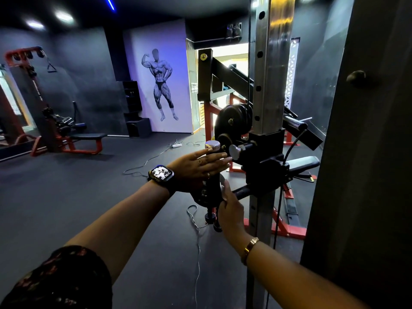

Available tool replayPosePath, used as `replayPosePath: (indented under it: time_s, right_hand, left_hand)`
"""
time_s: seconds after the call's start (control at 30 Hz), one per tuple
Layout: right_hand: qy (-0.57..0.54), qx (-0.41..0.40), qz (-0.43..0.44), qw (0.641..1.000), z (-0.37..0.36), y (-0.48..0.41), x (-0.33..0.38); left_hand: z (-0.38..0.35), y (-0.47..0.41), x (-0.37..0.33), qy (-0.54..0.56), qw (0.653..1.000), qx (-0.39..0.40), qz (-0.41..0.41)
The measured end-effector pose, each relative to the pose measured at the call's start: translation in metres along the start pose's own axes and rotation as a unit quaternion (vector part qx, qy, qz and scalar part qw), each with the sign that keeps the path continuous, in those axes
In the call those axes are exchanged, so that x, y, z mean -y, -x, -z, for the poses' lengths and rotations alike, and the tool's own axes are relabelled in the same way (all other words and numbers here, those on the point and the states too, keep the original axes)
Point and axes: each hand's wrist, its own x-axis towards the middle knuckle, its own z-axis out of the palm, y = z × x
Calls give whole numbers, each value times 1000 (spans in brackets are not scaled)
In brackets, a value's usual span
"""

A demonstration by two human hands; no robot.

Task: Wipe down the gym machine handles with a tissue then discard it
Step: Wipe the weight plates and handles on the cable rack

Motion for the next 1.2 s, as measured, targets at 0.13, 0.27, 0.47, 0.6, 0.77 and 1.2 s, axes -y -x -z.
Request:
replayPosePath:
  time_s: [0.13,0.27,0.47,0.6,0.77,1.2]
  right_hand:
    - [164,-7,218,962,22,6,-44]
    - [322,2,262,910,51,-23,-63]
    - [316,-68,164,932,32,-7,-62]
    - [188,-65,174,964,-2,21,-40]
    - [139,-36,193,971,-9,24,-27]
    - [345,-79,127,926,38,-10,-65]
  left_hand:
    - [-1,-1,-4,7,1000,-22,13]
    - [-6,3,-10,-5,1000,-7,24]
    - [-8,7,-18,-22,999,-32,27]
    - [-10,8,-22,-34,998,-38,27]
    - [-25,12,-28,-96,994,-51,-15]
    - [-35,15,-38,-120,990,-74,-11]
